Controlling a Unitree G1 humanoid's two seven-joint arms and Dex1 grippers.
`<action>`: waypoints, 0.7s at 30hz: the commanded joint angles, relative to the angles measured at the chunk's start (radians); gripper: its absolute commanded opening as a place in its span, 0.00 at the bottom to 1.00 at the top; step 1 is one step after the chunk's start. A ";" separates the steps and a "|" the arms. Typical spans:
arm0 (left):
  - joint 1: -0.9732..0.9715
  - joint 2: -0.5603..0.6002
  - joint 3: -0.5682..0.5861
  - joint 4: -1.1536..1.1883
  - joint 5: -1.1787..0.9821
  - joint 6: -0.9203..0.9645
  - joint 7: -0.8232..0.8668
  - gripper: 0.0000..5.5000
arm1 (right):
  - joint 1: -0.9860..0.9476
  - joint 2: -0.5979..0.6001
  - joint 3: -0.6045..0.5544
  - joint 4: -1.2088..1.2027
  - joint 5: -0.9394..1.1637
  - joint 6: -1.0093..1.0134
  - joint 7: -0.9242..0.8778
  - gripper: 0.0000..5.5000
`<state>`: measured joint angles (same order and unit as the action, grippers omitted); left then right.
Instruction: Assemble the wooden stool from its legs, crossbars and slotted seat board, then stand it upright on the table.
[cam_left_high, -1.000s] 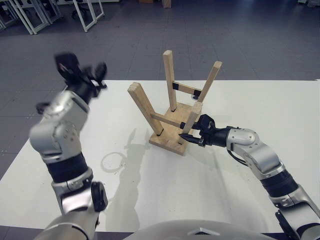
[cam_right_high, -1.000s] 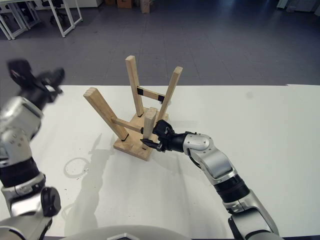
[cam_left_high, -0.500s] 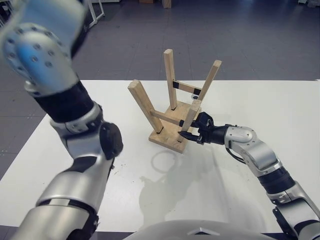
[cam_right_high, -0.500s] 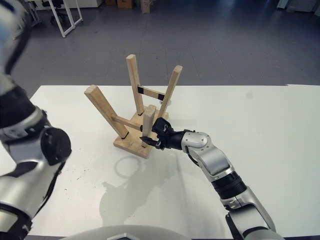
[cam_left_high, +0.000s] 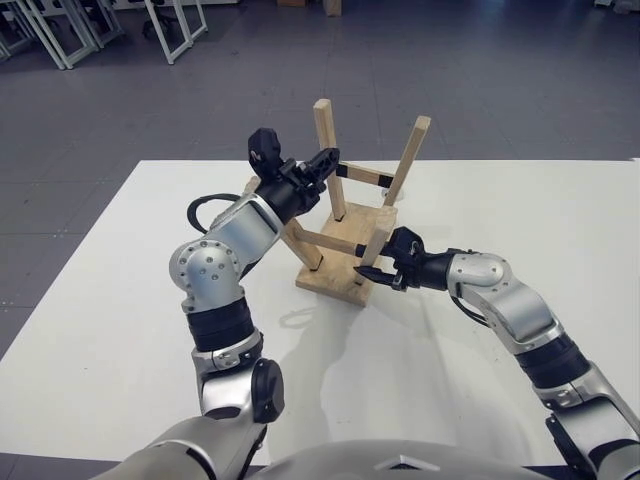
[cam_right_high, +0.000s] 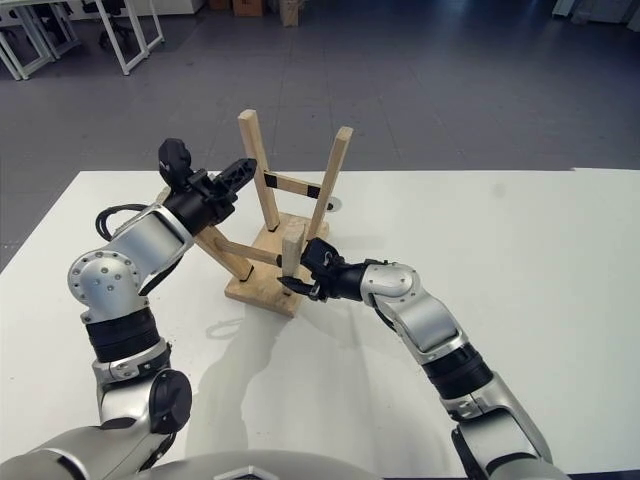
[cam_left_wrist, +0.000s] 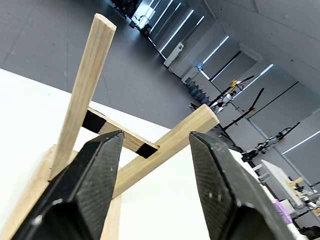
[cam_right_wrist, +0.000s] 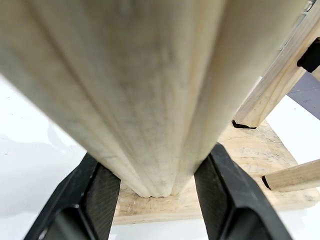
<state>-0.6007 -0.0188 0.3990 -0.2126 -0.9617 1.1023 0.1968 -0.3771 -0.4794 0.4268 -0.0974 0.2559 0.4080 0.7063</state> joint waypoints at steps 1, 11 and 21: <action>-0.156 -0.031 0.059 -0.081 -0.254 0.026 0.169 0.44 | 0.131 -0.028 0.062 0.121 -0.082 0.172 -0.037 0.37; -0.336 0.405 -0.042 -0.135 -0.105 -0.083 0.208 0.44 | 0.135 -0.040 0.062 0.118 -0.075 0.174 -0.036 0.37; 0.079 0.461 -0.310 -0.065 0.146 -0.138 -0.051 0.44 | 0.123 -0.042 0.066 0.119 -0.079 0.175 -0.027 0.37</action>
<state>-0.7765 0.4368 0.2124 -0.3251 -0.8886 0.9314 0.2223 -0.3686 -0.4706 0.4192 -0.0978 0.2573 0.4126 0.6777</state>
